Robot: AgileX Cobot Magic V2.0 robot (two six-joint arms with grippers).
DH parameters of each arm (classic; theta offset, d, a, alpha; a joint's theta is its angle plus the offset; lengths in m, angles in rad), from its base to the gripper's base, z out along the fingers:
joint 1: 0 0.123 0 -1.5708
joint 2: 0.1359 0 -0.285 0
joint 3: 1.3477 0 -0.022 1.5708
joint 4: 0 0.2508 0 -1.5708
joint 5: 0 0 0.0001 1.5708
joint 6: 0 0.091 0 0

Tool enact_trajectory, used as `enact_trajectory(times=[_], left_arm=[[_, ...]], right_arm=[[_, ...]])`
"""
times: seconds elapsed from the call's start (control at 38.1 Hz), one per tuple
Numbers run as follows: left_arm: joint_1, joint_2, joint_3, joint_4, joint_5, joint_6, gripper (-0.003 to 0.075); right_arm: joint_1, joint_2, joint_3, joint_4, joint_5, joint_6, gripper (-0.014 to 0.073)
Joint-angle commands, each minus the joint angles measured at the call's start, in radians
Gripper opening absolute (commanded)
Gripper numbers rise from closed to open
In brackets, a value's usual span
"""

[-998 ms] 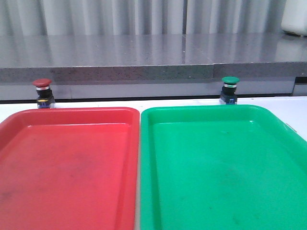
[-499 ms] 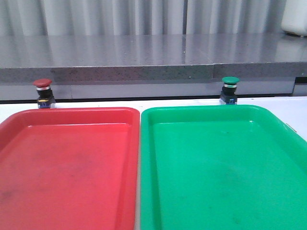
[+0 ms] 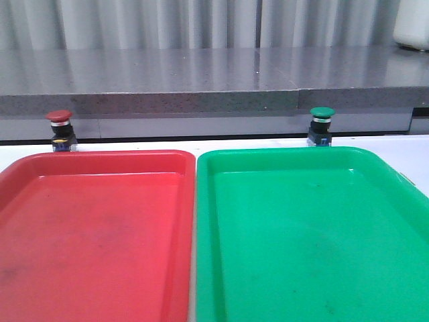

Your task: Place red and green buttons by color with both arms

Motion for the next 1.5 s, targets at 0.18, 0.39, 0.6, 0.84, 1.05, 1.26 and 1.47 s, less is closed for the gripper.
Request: enact_trajectory(times=[0.18,0.39,0.6,0.84,1.05,1.26,1.47], left_arm=[[0.001,0.012,-0.029,0.002,-0.087,-0.002,0.0674],[0.001,0.013,-0.029,0.002,-0.088,-0.002,0.0672],[0.001,0.120,-0.033,0.002,-0.202,-0.004,0.0671],[-0.112,0.412,-0.180,0.002,-0.188,-0.004,0.0671],[-0.223,0.693,-0.411,0.035,0.018,-0.003,0.0671],[-0.224,0.966,-0.695,0.057,0.282,-0.003,0.0671],[-0.184,1.212,-0.898,0.064,0.346,-0.004,0.0671]], right_arm=[[-0.008,0.012,-0.037,-0.001,-0.080,-0.007,0.0649],[-0.008,0.012,-0.037,-0.001,-0.080,-0.007,0.0644],[-0.008,0.012,-0.037,-0.001,-0.080,-0.007,0.0644],[-0.008,0.012,-0.037,-0.001,-0.080,-0.007,0.0644],[-0.008,0.012,-0.037,-0.001,-0.080,-0.007,0.0644],[-0.008,0.012,-0.037,-0.001,-0.080,-0.007,0.0644],[-0.008,0.012,-0.037,-0.001,-0.080,-0.007,0.0644]])
